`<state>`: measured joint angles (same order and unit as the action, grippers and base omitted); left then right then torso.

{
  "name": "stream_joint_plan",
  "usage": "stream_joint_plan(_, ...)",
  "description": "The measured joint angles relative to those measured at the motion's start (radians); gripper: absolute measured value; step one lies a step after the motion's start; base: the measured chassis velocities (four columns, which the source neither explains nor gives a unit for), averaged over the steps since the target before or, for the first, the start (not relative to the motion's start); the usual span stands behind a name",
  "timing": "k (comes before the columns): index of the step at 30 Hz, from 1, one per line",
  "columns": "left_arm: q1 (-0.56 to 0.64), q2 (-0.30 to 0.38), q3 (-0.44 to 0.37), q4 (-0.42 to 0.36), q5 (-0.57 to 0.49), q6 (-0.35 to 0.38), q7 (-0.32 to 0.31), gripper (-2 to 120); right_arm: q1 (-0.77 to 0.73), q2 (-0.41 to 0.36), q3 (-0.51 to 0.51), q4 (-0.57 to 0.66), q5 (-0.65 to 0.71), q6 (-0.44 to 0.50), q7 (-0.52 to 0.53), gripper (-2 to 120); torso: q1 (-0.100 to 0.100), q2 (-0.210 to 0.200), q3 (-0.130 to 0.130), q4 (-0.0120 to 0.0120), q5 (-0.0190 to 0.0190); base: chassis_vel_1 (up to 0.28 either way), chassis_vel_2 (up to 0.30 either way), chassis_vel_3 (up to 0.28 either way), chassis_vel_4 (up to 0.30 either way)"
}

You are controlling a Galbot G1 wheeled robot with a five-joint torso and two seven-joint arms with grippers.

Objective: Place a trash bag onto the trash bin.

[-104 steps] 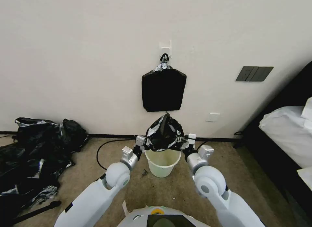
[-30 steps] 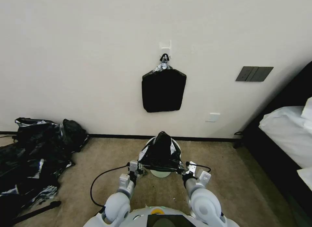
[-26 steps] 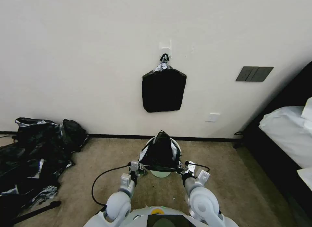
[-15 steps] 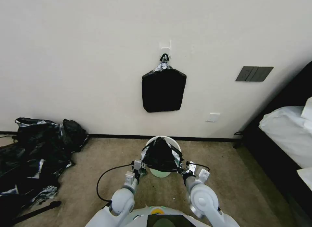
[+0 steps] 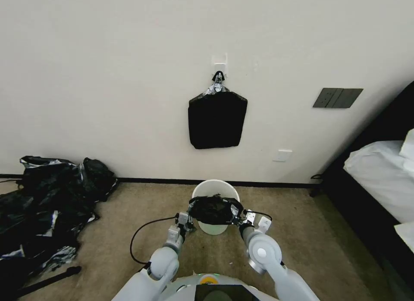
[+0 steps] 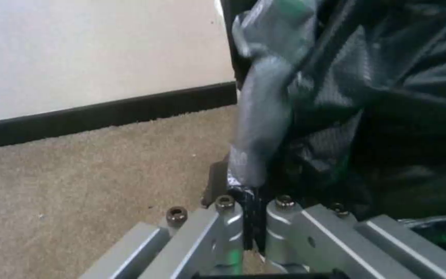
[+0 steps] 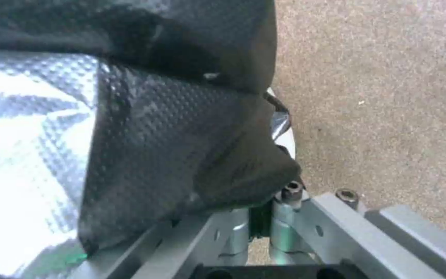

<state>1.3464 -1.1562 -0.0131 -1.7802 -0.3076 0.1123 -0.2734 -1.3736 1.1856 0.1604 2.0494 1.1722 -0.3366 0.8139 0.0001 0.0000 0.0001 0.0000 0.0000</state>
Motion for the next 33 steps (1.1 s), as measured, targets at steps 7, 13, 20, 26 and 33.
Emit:
stream_joint_plan(7,-0.027,-0.021,0.018,0.019,0.004,0.0,0.0,0,0.01,0.003,0.0,-0.005,0.013,-0.02,0.002,0,0.0,0.0,0.0,0.0,0.0,0.0,0.0,0.0,0.0)
stream_joint_plan(13,-0.016,-0.023,0.02,0.007,0.024,0.0,-0.002,5,-0.022,-0.002,0.001,0.034,0.006,-0.053,0.021,12,0.0,0.0,0.0,0.0,0.0,0.0,0.0,0.0,0.0)
stream_joint_plan(20,0.03,-0.008,0.003,-0.031,0.036,-0.007,-0.005,30,-0.071,-0.011,0.006,0.084,-0.044,-0.048,0.039,37,0.0,0.0,0.0,0.0,0.0,0.0,0.0,0.0,0.0)
stream_joint_plan(26,0.09,0.007,-0.023,-0.086,0.043,-0.021,0.014,50,-0.118,-0.012,0.004,0.133,-0.094,-0.036,0.046,59,0.0,0.0,0.0,0.0,0.0,0.0,0.0,0.0,0.0)
stream_joint_plan(33,0.168,0.028,-0.055,-0.13,0.07,-0.086,0.057,79,-0.166,-0.015,-0.024,0.186,-0.185,-0.021,0.048,86,0.0,0.0,0.0,0.0,-0.0001,0.0,0.0,0.0,0.0)
